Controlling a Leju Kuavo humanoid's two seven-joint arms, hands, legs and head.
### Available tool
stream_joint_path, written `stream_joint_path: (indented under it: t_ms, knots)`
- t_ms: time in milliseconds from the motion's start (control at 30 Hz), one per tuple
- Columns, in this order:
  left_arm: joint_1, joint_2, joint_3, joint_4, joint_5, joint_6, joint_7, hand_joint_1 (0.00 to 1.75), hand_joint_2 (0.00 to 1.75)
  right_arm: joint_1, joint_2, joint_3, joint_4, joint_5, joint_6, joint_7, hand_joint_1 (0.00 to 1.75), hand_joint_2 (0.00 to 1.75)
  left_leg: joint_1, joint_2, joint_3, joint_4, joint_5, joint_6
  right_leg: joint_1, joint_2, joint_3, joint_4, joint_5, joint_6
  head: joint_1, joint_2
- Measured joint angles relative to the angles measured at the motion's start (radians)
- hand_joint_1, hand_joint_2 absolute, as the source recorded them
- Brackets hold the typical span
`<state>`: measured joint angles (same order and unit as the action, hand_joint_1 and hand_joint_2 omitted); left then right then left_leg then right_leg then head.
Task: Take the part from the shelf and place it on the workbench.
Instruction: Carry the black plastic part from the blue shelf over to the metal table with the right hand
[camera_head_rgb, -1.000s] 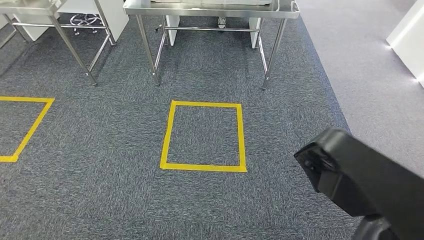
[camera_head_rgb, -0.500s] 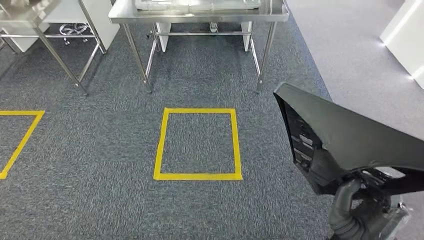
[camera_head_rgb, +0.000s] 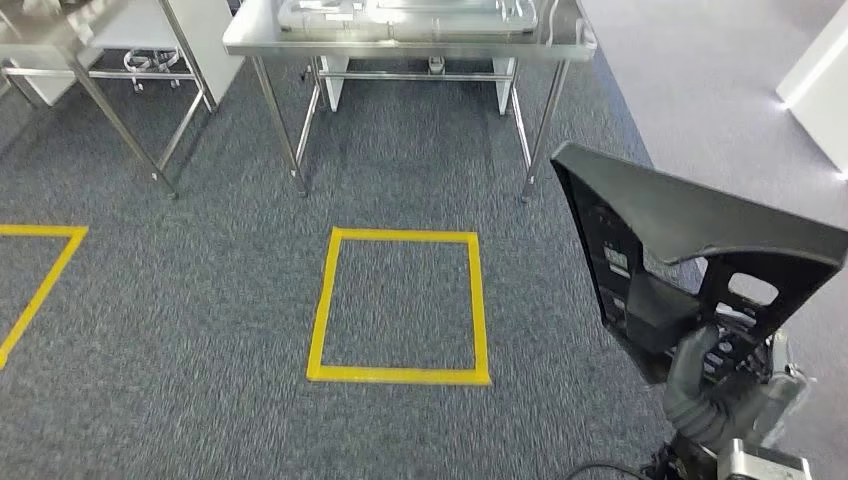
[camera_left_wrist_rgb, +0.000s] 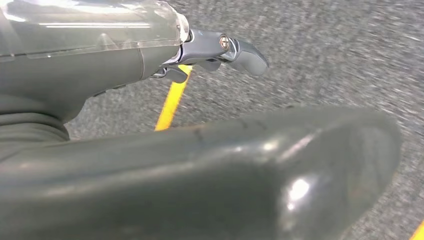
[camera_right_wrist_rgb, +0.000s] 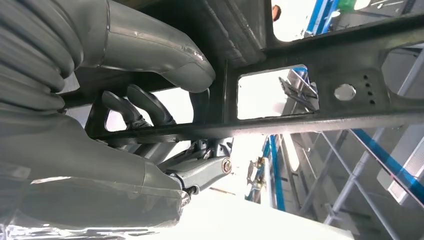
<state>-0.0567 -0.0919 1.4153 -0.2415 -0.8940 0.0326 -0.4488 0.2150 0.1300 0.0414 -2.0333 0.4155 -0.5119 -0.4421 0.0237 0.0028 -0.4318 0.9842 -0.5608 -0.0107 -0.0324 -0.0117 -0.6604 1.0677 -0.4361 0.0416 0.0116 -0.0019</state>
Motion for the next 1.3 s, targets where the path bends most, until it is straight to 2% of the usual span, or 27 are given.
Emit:
stream_joint_path:
  t_ms: [33, 133, 200, 233, 300, 333, 367, 400, 467, 500, 533, 600, 667, 733, 767, 833, 867, 900, 933, 967, 1000, 1033, 1067, 1133, 1167, 1233, 1300]
  knots:
    - [-0.002, 0.002, -0.001, 0.0, -0.011, -0.006, 0.003, 0.0, 0.0, -0.007, -0.005, -0.014, 0.01, 0.003, -0.001, 0.007, 1.75, 1.75, -0.001, 0.001, 0.007, -0.001, -0.007, -0.007, 0.002, -0.001, 0.0, -0.014, 0.018, -0.009, 0.001, 0.0]
    - [-0.01, 0.013, -0.019, 0.0, -0.066, -0.029, 0.019, 0.0, 0.0, 0.002, -0.021, -0.078, 0.011, -0.006, -0.006, 0.022, 1.75, 1.75, 0.001, 0.002, 0.007, 0.029, 0.002, -0.026, 0.006, 0.003, 0.019, -0.022, -0.001, -0.041, 0.001, 0.0]
    - [-0.014, 0.018, -0.031, 0.0, -0.085, -0.039, 0.03, 0.0, 0.0, 0.004, -0.032, -0.137, 0.005, -0.02, 0.028, 0.031, 1.75, 1.75, 0.004, 0.002, -0.048, 0.126, 0.001, -0.029, 0.008, 0.004, 0.045, -0.03, -0.015, -0.057, -0.002, 0.0]
    - [-0.016, 0.02, -0.034, 0.0, -0.089, -0.041, 0.033, 0.0, 0.0, -0.003, -0.038, -0.167, 0.005, -0.022, 0.05, 0.039, 1.75, 1.75, 0.004, 0.001, -0.09, 0.191, -0.016, -0.028, 0.01, 0.005, 0.056, -0.032, -0.023, -0.062, -0.003, 0.0]
    - [-0.017, 0.023, -0.04, 0.001, -0.096, -0.044, 0.038, 0.0, 0.0, -0.026, -0.055, -0.219, 0.01, -0.02, 0.083, 0.067, 1.75, 1.75, 0.001, 0.001, -0.176, 0.291, -0.079, -0.026, 0.016, 0.014, 0.078, -0.033, -0.042, -0.069, -0.004, 0.0]
    - [-0.017, 0.025, -0.044, 0.0, -0.099, -0.045, 0.04, 0.0, 0.0, -0.039, -0.065, -0.24, 0.014, -0.019, 0.094, 0.084, 1.75, 1.75, -0.002, 0.001, -0.207, 0.307, -0.102, -0.022, 0.02, 0.019, 0.092, -0.033, -0.053, -0.071, -0.004, 0.0]
    - [-0.017, 0.027, -0.048, 0.001, -0.101, -0.046, 0.042, 0.0, 0.0, -0.053, -0.076, -0.26, 0.019, -0.018, 0.105, 0.101, 1.75, 1.75, -0.006, 0.001, -0.224, 0.295, -0.105, -0.016, 0.024, 0.022, 0.108, -0.033, -0.064, -0.072, -0.004, 0.0]
    - [-0.017, 0.029, -0.051, 0.001, -0.102, -0.046, 0.043, 0.0, 0.0, -0.067, -0.088, -0.278, 0.025, -0.018, 0.114, 0.116, 1.75, 1.75, -0.011, 0.001, -0.228, 0.257, -0.08, -0.007, 0.028, 0.025, 0.124, -0.033, -0.076, -0.072, -0.004, 0.0]
    - [-0.016, 0.035, -0.055, 0.001, -0.103, -0.047, 0.044, 0.0, 0.0, -0.091, -0.11, -0.312, 0.038, -0.019, 0.125, 0.134, 1.75, 1.75, -0.027, -0.002, -0.224, 0.146, 0.038, 0.023, 0.033, 0.027, 0.151, -0.033, -0.098, -0.07, -0.002, 0.0]
    - [-0.015, 0.039, -0.056, 0.001, -0.105, -0.047, 0.044, 0.0, 0.0, -0.101, -0.119, -0.327, 0.044, -0.02, 0.129, 0.139, 1.75, 1.75, -0.035, -0.004, -0.221, 0.102, 0.089, 0.035, 0.034, 0.029, 0.158, -0.035, -0.107, -0.067, 0.001, 0.0]
    - [-0.015, 0.042, -0.057, 0.001, -0.107, -0.047, 0.045, 0.0, 0.0, -0.111, -0.128, -0.339, 0.051, -0.021, 0.133, 0.146, 1.75, 1.75, -0.042, -0.005, -0.218, 0.073, 0.125, 0.043, 0.032, 0.031, 0.164, -0.037, -0.112, -0.063, 0.002, 0.0]
    - [-0.017, 0.045, -0.059, 0.002, -0.111, -0.048, 0.046, 0.0, 0.0, -0.13, -0.148, -0.362, 0.065, -0.021, 0.145, 0.167, 1.75, 1.75, -0.047, -0.005, -0.203, 0.046, 0.134, 0.05, 0.03, 0.032, 0.171, -0.037, -0.107, -0.048, 0.001, 0.0]
    - [-0.019, 0.045, -0.062, 0.002, -0.113, -0.049, 0.048, 0.0, 0.0, -0.152, -0.173, -0.383, 0.081, -0.02, 0.164, 0.186, 1.75, 1.75, -0.043, -0.005, -0.173, 0.019, 0.135, 0.057, 0.028, 0.028, 0.162, -0.002, -0.098, -0.036, 0.001, 0.0]
    - [-0.022, 0.045, -0.065, 0.002, -0.113, -0.051, 0.05, 0.0, 0.0, -0.173, -0.191, -0.397, 0.095, -0.014, 0.181, 0.194, 1.75, 1.75, -0.036, -0.006, -0.142, -0.001, 0.13, 0.061, 0.024, 0.024, 0.106, 0.092, -0.114, -0.025, 0.002, 0.0]
    - [-0.022, 0.045, -0.066, 0.002, -0.114, -0.052, 0.051, 0.0, 0.0, -0.178, -0.195, -0.4, 0.101, -0.007, 0.186, 0.194, 1.75, 1.75, -0.033, -0.007, -0.13, -0.005, 0.122, 0.062, 0.021, 0.023, 0.064, 0.148, -0.138, -0.02, 0.003, 0.0]
    - [-0.022, 0.045, -0.067, 0.003, -0.114, -0.057, 0.053, 0.0, 0.0, -0.181, -0.198, -0.401, 0.11, 0.013, 0.19, 0.194, 1.75, 1.75, -0.027, -0.009, -0.107, -0.007, 0.104, 0.058, 0.012, 0.021, -0.005, 0.211, -0.189, -0.009, 0.003, 0.0]
    - [-0.021, 0.044, -0.068, 0.003, -0.115, -0.059, 0.054, 0.0, 0.0, -0.18, -0.198, -0.401, 0.114, 0.024, 0.19, 0.194, 1.75, 1.75, -0.023, -0.01, -0.093, -0.007, 0.092, 0.054, 0.007, 0.019, -0.021, 0.202, -0.194, -0.003, 0.003, 0.0]
    - [-0.021, 0.043, -0.07, 0.004, -0.116, -0.059, 0.055, 0.0, 0.0, -0.179, -0.197, -0.401, 0.118, 0.033, 0.19, 0.194, 1.75, 1.75, -0.018, -0.011, -0.078, -0.006, 0.08, 0.048, 0.002, 0.017, -0.022, 0.165, -0.172, 0.005, 0.003, 0.0]
    - [-0.02, 0.041, -0.071, 0.004, -0.116, -0.055, 0.056, 0.0, 0.0, -0.177, -0.197, -0.4, 0.121, 0.039, 0.189, 0.194, 1.75, 1.75, -0.015, -0.013, -0.063, -0.005, 0.067, 0.041, -0.004, 0.016, -0.013, 0.107, -0.124, 0.013, 0.004, 0.0]
    - [-0.02, 0.04, -0.072, 0.004, -0.116, -0.048, 0.057, 0.0, 0.0, -0.173, -0.195, -0.398, 0.124, 0.048, 0.188, 0.194, 1.75, 1.75, -0.012, -0.017, -0.051, -0.001, 0.053, 0.032, -0.009, 0.021, -0.003, 0.044, -0.062, 0.019, 0.005, 0.0]
    - [-0.021, 0.039, -0.073, 0.005, -0.115, -0.039, 0.058, 0.0, 0.0, -0.168, -0.194, -0.396, 0.127, 0.064, 0.184, 0.196, 1.75, 1.75, -0.011, -0.021, -0.044, 0.001, 0.041, 0.024, -0.012, 0.026, 0.005, -0.002, -0.018, 0.018, 0.006, 0.0]
    - [-0.023, 0.037, -0.073, 0.005, -0.115, -0.031, 0.058, 0.0, 0.0, -0.16, -0.192, -0.393, 0.127, 0.088, 0.177, 0.198, 1.75, 1.75, -0.011, -0.025, -0.041, 0.001, 0.03, 0.015, -0.013, 0.03, 0.009, -0.028, 0.013, 0.014, 0.007, 0.0]
    - [-0.026, 0.036, -0.073, 0.005, -0.114, -0.026, 0.058, 0.0, 0.0, -0.151, -0.19, -0.39, 0.127, 0.118, 0.17, 0.201, 1.75, 1.75, -0.012, -0.027, -0.037, 0.005, 0.024, 0.007, -0.012, 0.032, 0.009, -0.036, 0.021, 0.005, 0.007, 0.0]
    - [-0.027, 0.033, -0.073, 0.005, -0.113, -0.025, 0.058, 0.0, 0.0, -0.138, -0.187, -0.38, 0.123, 0.171, 0.16, 0.209, 1.75, 1.75, -0.009, -0.027, -0.033, 0.015, 0.021, -0.004, -0.009, 0.023, 0.02, -0.033, 0.011, -0.017, 0.005, 0.0]
    - [-0.028, 0.032, -0.073, 0.005, -0.113, -0.027, 0.057, 0.0, 0.0, -0.136, -0.186, -0.375, 0.121, 0.187, 0.158, 0.211, 1.75, 1.75, -0.008, -0.024, -0.039, 0.042, 0.023, -0.007, -0.009, 0.017, 0.03, -0.035, 0.003, -0.026, 0.005, 0.0]
    - [-0.029, 0.03, -0.073, 0.005, -0.113, -0.03, 0.058, 0.0, 0.0, -0.133, -0.184, -0.366, 0.116, 0.204, 0.153, 0.218, 1.75, 1.75, -0.006, -0.016, -0.093, 0.144, 0.002, -0.013, -0.005, 0.004, 0.053, -0.037, -0.014, -0.04, 0.003, 0.0]
    - [-0.028, 0.028, -0.074, 0.006, -0.113, -0.031, 0.058, 0.0, 0.0, -0.13, -0.183, -0.359, 0.116, 0.214, 0.151, 0.223, 1.75, 1.75, -0.006, -0.012, -0.18, 0.269, -0.054, -0.014, 0.002, -0.009, 0.072, -0.038, -0.033, -0.048, 0.001, 0.0]
